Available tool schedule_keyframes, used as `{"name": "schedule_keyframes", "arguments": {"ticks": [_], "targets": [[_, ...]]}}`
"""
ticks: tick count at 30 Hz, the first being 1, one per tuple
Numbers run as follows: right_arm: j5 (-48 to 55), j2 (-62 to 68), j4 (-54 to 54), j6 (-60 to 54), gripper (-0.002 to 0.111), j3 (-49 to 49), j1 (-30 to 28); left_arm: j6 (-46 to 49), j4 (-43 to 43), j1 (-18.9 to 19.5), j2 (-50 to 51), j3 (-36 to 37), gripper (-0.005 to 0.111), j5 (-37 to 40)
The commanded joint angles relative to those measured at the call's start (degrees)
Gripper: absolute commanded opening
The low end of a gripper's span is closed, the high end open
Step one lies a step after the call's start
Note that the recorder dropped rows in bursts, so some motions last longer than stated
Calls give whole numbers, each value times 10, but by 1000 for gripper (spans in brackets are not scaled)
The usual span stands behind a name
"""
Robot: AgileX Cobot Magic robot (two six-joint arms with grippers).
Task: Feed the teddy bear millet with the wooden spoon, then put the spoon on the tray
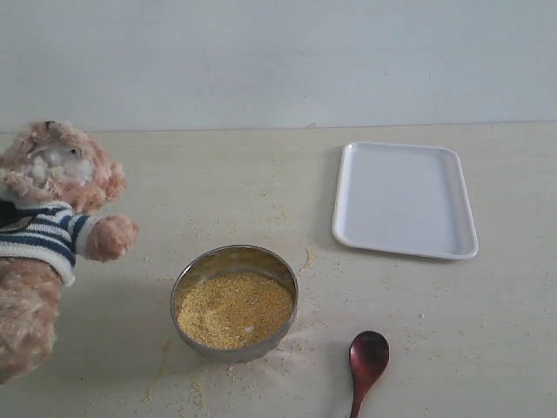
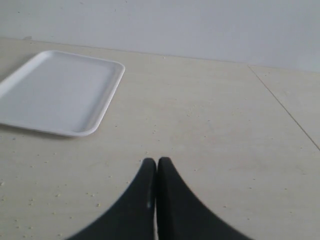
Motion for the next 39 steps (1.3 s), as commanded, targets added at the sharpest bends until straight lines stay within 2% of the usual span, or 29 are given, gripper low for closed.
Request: {"name": "schedule_keyframes", "arguments": {"ticks": [1, 5, 13, 18, 21, 25, 33, 36, 39], "targets": [[-2, -3, -3, -1, 0, 0, -2, 23, -55, 1, -15, 49, 5, 16], [-2, -3, -3, -1, 0, 0, -2, 45, -64, 1, -15, 51, 5, 61], [-22, -3, -8, -5, 0, 0, -2, 71, -59, 1, -15, 51, 5, 63], [-248, -3, 319, 164, 0, 0, -1, 92, -73, 1, -15, 51, 5, 63], [-324, -3, 377, 180, 0, 0, -1, 93, -78, 1, -15, 51, 5, 63], [-392, -3, 378, 189, 0, 0, -1, 100, -78, 1, -15, 51, 5, 63], [-483, -3, 368, 340, 0, 0, -1, 105, -78, 1, -15, 51, 5, 49], [-483, -3, 300, 398, 0, 0, -1, 105, -78, 1, -15, 51, 5, 42], [-488, -3, 185, 445, 0, -27, -1, 105, -78, 1, -15, 51, 5, 41]]}}
